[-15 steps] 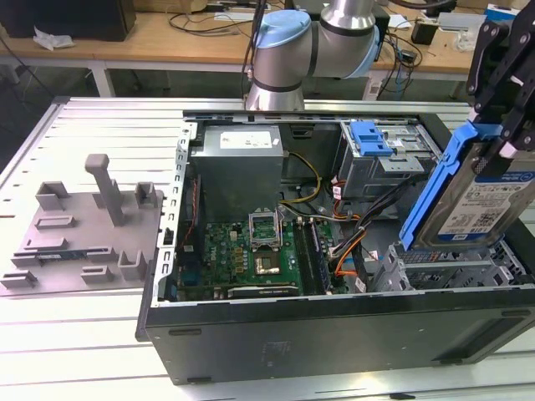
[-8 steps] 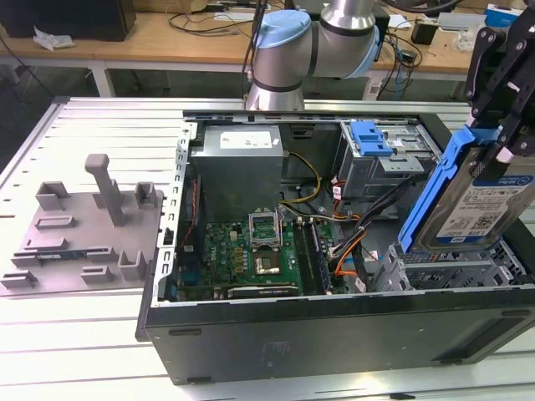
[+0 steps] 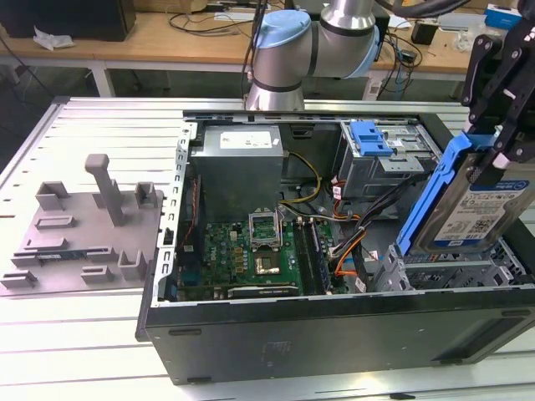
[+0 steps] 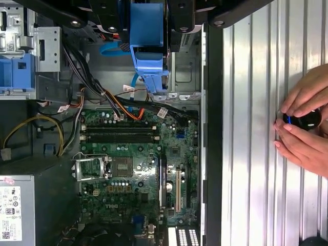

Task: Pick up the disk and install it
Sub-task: 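Insert the disk into the insertion slot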

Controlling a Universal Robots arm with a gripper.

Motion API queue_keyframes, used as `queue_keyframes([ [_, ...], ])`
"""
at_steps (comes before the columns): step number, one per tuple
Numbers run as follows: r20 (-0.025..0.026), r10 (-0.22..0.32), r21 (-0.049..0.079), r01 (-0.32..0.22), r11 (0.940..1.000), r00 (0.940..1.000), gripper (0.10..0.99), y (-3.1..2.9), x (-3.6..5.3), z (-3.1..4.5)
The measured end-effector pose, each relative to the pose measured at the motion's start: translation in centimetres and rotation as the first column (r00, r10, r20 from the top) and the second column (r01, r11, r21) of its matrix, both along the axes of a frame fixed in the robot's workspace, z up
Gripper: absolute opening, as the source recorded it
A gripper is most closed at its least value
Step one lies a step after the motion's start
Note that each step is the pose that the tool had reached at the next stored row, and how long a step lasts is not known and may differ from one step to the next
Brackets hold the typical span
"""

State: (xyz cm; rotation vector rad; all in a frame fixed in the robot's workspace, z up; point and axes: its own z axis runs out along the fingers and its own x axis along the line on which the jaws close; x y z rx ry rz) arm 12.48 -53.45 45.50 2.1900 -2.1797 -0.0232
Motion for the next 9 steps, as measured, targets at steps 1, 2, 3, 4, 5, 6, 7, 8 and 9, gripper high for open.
queue_keyframes([
  [1, 0.0, 0.0, 0.0, 0.0, 1.0, 1.0, 0.369, 0.0, 0.02, -0.08],
  [2, 0.0, 0.0, 0.0, 0.0, 1.0, 1.0, 0.369, 0.0, 0.04, -0.15],
  [3, 0.0, 0.0, 0.0, 0.0, 1.0, 1.0, 0.369, 0.0, 0.06, -0.25],
  [4, -0.0001, 0.0, 0.0, 0.0, 1.0, 1.0, 0.369, 0.0, 0.08, -0.38],
  [5, -0.0001, 0.0, -0.001, 0.0, 1.0, 1.0, 0.369, 0.0, 0.09, -0.52],
  [6, 0.0002, 0.0, 0.001, 0.0, 1.0, 1.0, 0.369, -0.01, 0.1, -0.76],
  [7, 0.0, 0.0, 0.0, 0.0, 1.0, 1.0, 0.369, 0.0, 0.1, -0.85],
  [8, 0.0, 0.0, 0.0, 0.0, 1.0, 1.0, 0.369, 0.0, 0.1, -0.92],
  [9, 0.0, 0.0, 0.0, 0.0, 1.0, 1.0, 0.369, 0.0, 0.1, -1.0],
])
